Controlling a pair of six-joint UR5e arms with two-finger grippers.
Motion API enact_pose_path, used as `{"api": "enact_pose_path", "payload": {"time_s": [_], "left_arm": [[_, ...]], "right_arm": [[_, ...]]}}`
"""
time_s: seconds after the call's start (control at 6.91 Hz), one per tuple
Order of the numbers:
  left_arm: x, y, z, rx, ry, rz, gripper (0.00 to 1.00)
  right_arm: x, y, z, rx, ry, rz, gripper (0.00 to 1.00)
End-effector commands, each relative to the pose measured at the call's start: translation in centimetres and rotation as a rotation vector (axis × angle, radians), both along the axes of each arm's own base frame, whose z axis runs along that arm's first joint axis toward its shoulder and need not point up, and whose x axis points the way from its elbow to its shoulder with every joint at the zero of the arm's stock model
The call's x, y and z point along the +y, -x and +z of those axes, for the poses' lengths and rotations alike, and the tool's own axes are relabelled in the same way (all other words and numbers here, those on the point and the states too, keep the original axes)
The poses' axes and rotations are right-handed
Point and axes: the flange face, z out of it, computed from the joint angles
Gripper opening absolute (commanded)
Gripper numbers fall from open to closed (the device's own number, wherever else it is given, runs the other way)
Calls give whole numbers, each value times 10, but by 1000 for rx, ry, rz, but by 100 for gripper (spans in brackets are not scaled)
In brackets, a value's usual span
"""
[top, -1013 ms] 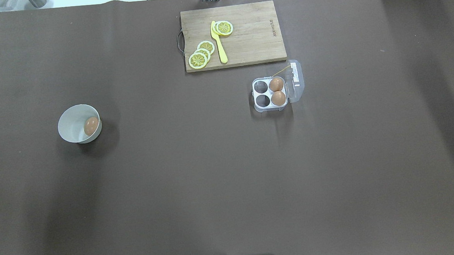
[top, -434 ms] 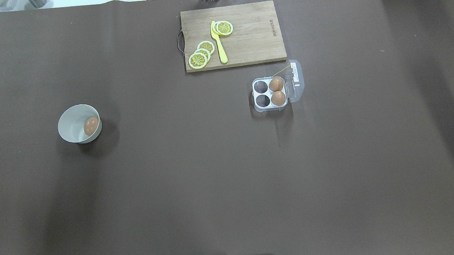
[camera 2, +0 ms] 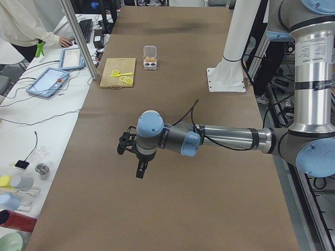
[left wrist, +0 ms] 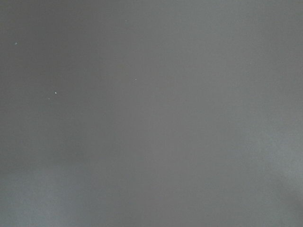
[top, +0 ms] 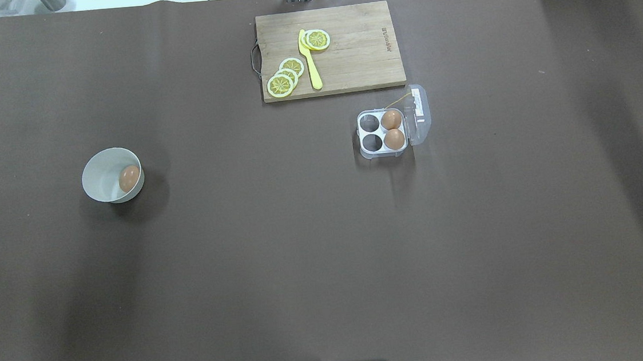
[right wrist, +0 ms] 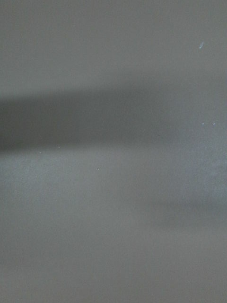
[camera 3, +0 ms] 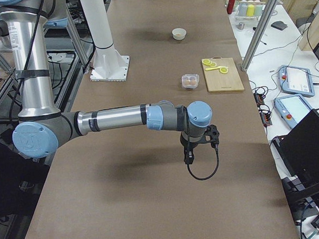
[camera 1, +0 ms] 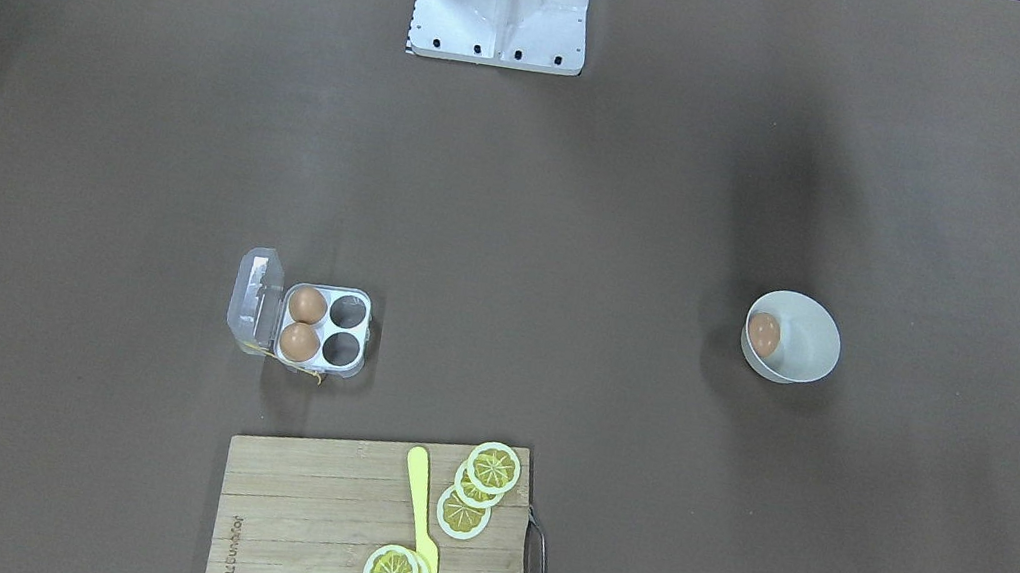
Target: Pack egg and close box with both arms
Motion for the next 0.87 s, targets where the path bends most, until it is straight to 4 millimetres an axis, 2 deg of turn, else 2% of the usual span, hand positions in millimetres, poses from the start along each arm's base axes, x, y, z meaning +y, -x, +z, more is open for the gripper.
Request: {"api": "enact_pose_path", "payload": {"time_s": [0.0,0.43,0.72], "left_arm": [[-11,-2,-11,17,-20,5,98],[-13,-4,-14,16,-35,12,98],[-26,-5,-18,35,-5,-25,98]], "right_arm": [[0,0,0,0,2,0,100],[0,0,0,-2,7,2,100],[0,0,-1,-2,8,3,100]]}}
